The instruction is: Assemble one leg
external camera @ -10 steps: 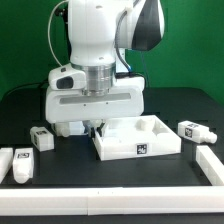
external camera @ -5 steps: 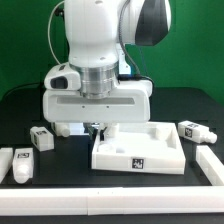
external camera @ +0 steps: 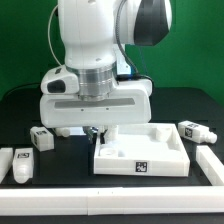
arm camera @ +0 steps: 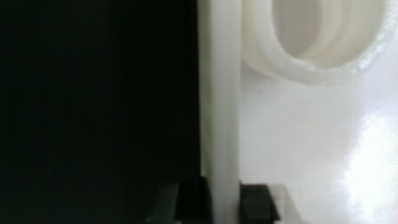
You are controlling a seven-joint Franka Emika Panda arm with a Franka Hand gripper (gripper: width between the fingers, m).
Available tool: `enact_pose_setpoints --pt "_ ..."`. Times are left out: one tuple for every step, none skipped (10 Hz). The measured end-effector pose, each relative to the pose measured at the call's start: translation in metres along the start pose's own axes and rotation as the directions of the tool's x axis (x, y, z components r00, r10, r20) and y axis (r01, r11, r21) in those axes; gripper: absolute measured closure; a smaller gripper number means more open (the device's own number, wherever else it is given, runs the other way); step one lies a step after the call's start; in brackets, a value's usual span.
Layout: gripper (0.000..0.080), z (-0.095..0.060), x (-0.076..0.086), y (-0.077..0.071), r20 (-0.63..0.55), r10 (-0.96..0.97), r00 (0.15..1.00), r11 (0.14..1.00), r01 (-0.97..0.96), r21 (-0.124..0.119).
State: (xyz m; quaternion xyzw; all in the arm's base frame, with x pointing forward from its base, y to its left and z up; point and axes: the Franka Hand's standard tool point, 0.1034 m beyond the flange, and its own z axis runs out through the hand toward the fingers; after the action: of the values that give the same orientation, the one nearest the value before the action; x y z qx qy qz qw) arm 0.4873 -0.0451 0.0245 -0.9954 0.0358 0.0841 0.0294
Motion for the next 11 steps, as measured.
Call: enact_pose_setpoints --pt "0.0745 0.0 0.0 0.0 0.001 0.0 1.0 1.0 0.0 0.0" --pt "0.0745 0.003 0.003 0.001 0.001 -0.014 1.0 1.0 0.014 -0.002" --pt "0.0745 0.007 0.013 0.003 -0.002 -0.026 1.0 1.0 0.026 -0.006" --pt "0.0745 0.006 0.031 0.001 -0.019 -0.034 0.999 0.999 0.034 -0.009" --pt "0.0745 0.003 0.049 -0.003 -0.041 -0.043 0.998 0.999 0.043 -0.012" --pt "0.0745 0.001 0.059 -0.007 -0.054 -0.037 0.998 0.999 0.037 -0.013" --pt "0.0745 -0.001 0.07 -0.015 -0.068 -0.03 0.997 0.999 0.029 -0.014" --pt "0.0745 -0.001 0.075 -0.022 -0.078 -0.027 0.997 1.0 0.026 -0.015" --pt "0.0745 -0.002 0.079 -0.025 -0.081 -0.033 0.996 0.999 0.032 -0.014" --pt "0.0745 -0.003 0.086 -0.03 -0.088 -0.039 0.995 0.999 0.038 -0.013" --pt "0.0745 -0.003 0.088 -0.031 -0.081 -0.038 0.996 0.999 0.036 -0.021"
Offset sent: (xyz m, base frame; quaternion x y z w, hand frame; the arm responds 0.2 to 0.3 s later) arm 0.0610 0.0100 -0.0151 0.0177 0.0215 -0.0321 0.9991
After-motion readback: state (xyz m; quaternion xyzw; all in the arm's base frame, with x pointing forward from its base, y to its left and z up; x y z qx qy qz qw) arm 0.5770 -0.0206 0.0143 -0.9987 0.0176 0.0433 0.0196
